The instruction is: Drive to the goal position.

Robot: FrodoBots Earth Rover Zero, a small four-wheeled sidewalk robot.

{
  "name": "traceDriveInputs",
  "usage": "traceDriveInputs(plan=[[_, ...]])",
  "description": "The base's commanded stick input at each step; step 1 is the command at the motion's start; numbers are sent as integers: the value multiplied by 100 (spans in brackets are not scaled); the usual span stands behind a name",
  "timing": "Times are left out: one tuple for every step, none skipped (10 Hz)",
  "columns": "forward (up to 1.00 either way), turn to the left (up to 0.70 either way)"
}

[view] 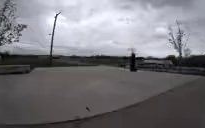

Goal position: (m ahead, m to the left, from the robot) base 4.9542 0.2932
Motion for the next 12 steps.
traceDriveInputs(plan=[[100, 0], [100, 0], [100, 0], [100, 0], [100, 0], [100, 0], [100, 0], [100, 0], [100, 0], [100, 0], [100, 0], [100, 0]])
